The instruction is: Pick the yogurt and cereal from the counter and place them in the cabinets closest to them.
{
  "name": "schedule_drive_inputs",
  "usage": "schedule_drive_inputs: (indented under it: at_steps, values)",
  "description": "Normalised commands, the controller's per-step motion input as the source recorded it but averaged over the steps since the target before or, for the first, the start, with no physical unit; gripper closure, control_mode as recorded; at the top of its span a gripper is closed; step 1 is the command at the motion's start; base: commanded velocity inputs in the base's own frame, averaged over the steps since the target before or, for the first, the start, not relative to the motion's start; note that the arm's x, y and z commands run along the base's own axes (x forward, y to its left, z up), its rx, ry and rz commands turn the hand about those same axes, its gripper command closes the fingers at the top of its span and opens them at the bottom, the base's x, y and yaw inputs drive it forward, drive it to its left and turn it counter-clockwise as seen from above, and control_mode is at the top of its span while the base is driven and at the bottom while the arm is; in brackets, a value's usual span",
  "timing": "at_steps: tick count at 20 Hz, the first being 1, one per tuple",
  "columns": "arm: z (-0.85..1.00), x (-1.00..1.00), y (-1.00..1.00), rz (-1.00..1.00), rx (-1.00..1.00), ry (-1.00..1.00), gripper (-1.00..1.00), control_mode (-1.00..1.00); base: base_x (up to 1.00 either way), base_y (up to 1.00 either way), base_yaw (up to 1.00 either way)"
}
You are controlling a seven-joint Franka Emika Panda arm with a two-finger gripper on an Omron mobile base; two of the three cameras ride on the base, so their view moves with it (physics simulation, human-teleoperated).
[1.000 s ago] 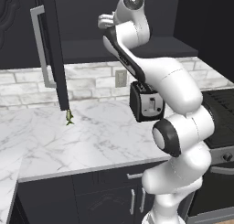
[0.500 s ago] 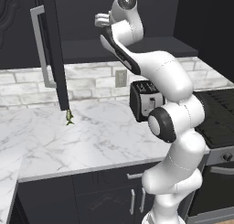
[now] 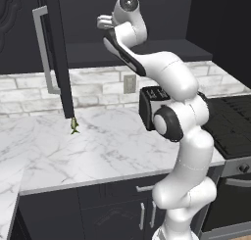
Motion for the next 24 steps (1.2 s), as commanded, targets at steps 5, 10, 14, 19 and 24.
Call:
schedule_drive_inputs:
  at_steps: [5,10,14,19,24]
  values:
    - [0.00,0.10,0.07,0.00,-0.01,0.11,1.00,-1.00,0.00,0.00,0.00]
    - [0.00,0.00,0.01,0.07,-0.02,0.08,1.00,-1.00,0.00,0.00,0.00]
    - [0.00,0.00,0.01,0.11,-0.01,0.08,1.00,-1.00,0.00,0.00,0.00]
    - [-0.01,-0.03,0.04,0.03,-0.04,0.01,-1.00,-1.00,0.00,0.00,0.00]
    - [0.00,-0.28,0.01,0.04,-0.05,-0.02,-1.00,-1.00,0.00,0.00,0.00]
